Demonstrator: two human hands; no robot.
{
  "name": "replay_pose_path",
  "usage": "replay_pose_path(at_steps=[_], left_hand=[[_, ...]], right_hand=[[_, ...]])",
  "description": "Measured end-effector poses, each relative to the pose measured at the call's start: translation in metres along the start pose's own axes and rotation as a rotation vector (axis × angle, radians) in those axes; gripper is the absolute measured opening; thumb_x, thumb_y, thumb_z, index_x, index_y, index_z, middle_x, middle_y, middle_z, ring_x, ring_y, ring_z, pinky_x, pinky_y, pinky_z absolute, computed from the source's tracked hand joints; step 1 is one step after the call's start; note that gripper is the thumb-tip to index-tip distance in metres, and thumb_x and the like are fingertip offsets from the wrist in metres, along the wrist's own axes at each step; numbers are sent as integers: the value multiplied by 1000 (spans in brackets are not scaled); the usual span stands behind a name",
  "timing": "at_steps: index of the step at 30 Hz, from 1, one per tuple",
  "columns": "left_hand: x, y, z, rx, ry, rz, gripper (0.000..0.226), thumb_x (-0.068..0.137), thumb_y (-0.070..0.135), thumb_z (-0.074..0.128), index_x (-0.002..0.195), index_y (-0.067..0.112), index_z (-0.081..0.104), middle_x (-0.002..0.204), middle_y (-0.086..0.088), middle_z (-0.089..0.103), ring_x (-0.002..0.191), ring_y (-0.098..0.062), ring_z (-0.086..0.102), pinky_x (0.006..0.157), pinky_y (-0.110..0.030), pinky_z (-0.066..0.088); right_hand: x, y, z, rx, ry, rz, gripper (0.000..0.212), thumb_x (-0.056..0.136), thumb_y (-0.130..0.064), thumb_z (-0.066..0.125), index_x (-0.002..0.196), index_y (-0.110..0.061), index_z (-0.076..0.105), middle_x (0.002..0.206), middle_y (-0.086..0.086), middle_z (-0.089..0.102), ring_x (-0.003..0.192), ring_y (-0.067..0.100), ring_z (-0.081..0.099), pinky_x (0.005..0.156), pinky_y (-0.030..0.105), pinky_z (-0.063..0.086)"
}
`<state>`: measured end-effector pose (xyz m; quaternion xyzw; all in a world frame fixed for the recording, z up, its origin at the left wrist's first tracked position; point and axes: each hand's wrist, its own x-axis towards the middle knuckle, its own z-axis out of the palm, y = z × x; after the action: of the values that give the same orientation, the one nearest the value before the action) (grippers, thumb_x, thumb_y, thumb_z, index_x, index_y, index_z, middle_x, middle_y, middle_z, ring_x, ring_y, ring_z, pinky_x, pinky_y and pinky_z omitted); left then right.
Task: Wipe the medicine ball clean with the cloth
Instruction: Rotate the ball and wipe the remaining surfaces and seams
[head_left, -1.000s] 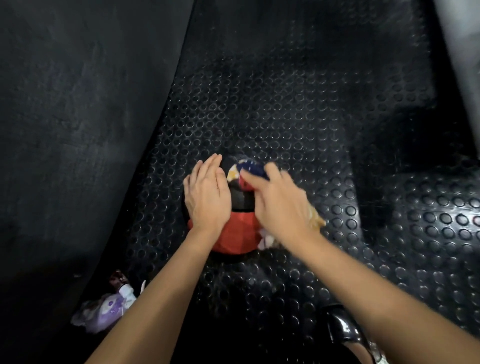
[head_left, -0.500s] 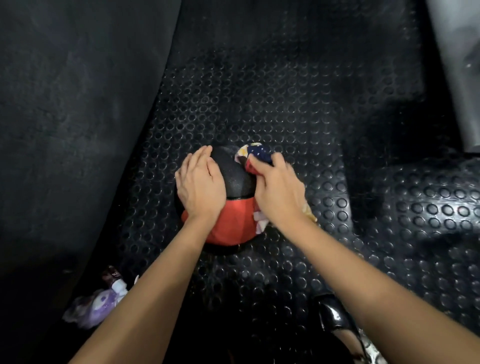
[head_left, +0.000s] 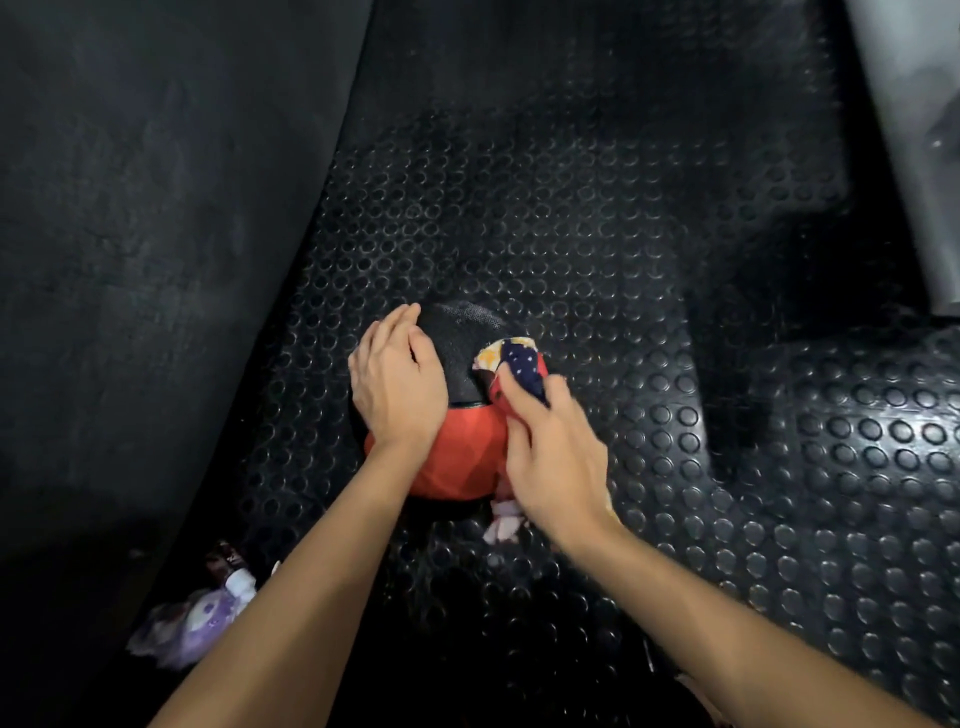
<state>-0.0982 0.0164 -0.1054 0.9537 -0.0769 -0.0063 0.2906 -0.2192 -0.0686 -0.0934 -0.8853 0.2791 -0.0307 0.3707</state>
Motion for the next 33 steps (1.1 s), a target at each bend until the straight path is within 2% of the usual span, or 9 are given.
replay_pose_path(at_steps=[4, 9, 12, 15, 21, 25, 28, 30, 33], left_hand=[[-2, 1, 1, 9, -9, 10, 42, 99, 23, 31, 135, 18, 53, 143, 5, 48, 137, -18, 34, 115, -42, 22], [-4, 4, 5, 36, 7, 32, 47, 95, 27, 28, 134, 17, 54, 141, 4, 50, 136, -20, 37, 115, -40, 22], [-4, 3, 3, 30, 20, 21, 50, 94, 28, 27, 134, 16, 54, 141, 3, 51, 135, -20, 38, 114, -42, 24], [-3, -1, -1, -2, 19, 25, 54, 92, 30, 23, 134, 16, 54, 141, 3, 51, 135, -20, 38, 114, -41, 24], [-6, 3, 4, 39, -15, 80, 52, 94, 30, 25, 136, 15, 52, 141, 3, 50, 135, -23, 36, 114, -38, 26], [-10, -3, -1, 4, -57, 162, 51, 95, 31, 25, 136, 16, 52, 142, 6, 49, 137, -19, 32, 115, -36, 24], [-9, -22, -16, -54, -130, 305, 50, 96, 32, 26, 134, 16, 54, 140, 5, 51, 138, -17, 33, 116, -40, 25], [-6, -28, -23, -41, -156, 317, 47, 96, 29, 29, 132, 18, 56, 140, 5, 51, 139, -17, 33, 117, -42, 21], [-10, -14, -24, -37, -69, 75, 41, 99, 18, 36, 137, 18, 49, 145, 2, 45, 141, -19, 27, 118, -39, 16]], right_hand=[[24, 10, 5, 83, 87, 130, 46, 94, -16, 41, 133, -39, 49, 106, -4, 46, 98, 19, 52, 74, 32, 42], [55, 16, -4, 161, 3, 357, 42, 95, -17, 40, 129, -37, 54, 118, -3, 52, 111, 21, 54, 79, 27, 36], [24, 0, 1, 66, 49, 170, 44, 95, -18, 43, 135, -36, 49, 116, -2, 47, 105, 21, 53, 86, 33, 43], [-9, -9, 9, 76, 19, 5, 46, 95, -19, 43, 137, -39, 43, 131, -6, 41, 111, 16, 45, 89, 37, 45], [29, 10, 3, 92, 104, 201, 44, 94, -18, 42, 130, -41, 51, 108, -5, 49, 100, 18, 53, 76, 31, 40], [72, 34, -6, 219, -95, 413, 42, 91, -18, 43, 119, -44, 60, 121, -10, 62, 108, 20, 58, 84, 30, 45], [49, 33, -3, 117, -102, 315, 41, 94, -19, 44, 126, -42, 56, 125, -5, 56, 112, 21, 56, 86, 30, 43], [17, 28, -2, 60, -74, 266, 41, 97, -22, 44, 133, -40, 49, 124, -1, 50, 113, 20, 55, 80, 29, 41], [-12, 25, -2, 49, -103, 221, 42, 97, -24, 43, 134, -43, 45, 108, -6, 47, 103, 17, 55, 74, 30, 40]])
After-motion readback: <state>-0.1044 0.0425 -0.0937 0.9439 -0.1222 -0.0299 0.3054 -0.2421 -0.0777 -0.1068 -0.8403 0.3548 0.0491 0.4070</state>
